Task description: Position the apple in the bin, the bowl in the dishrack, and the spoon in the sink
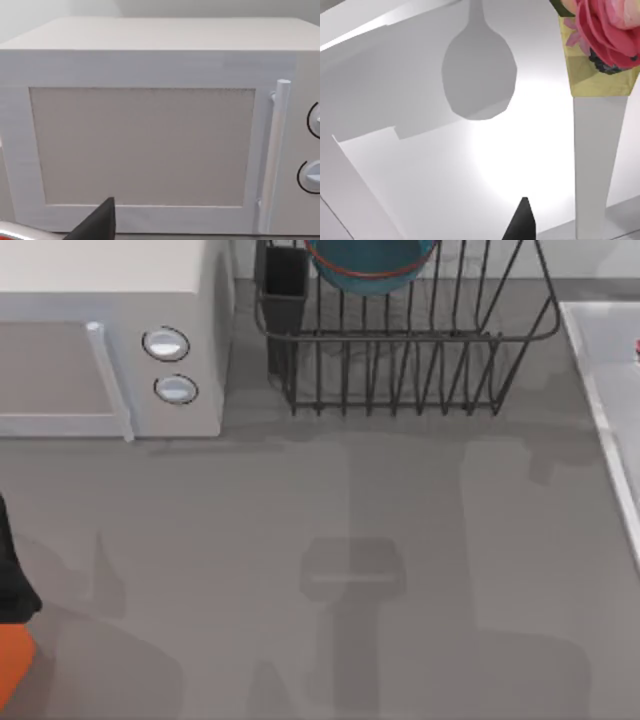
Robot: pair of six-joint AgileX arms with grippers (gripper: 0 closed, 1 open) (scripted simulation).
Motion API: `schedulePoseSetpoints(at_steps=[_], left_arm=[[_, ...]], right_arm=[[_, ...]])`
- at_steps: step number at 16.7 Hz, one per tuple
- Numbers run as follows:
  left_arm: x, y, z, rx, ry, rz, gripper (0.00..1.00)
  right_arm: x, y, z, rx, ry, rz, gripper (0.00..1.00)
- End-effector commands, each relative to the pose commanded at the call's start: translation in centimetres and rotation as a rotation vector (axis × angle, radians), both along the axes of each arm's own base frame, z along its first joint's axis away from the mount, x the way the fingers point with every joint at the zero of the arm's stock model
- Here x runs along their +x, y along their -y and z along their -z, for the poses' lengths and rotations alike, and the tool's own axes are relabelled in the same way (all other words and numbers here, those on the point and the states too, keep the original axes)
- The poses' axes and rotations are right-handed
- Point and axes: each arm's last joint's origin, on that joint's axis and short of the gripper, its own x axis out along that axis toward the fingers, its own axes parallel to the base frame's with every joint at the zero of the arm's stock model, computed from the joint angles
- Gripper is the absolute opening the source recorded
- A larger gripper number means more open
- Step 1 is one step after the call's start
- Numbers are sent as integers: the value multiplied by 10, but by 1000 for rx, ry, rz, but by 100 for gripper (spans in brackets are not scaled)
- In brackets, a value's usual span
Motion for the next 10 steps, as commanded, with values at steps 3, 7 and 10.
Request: schedulePoseSetpoints(at_steps=[3, 7, 10], left_arm=[[0, 0, 0, 0, 0, 0, 100], [0, 0, 0, 0, 0, 0, 100], [0, 0, 0, 0, 0, 0, 100]], right_arm=[[1, 0, 1, -1, 13, 1, 0], [2, 2, 25, 1, -6, 3, 0], [0, 3, 41, 1, -9, 4, 0]])
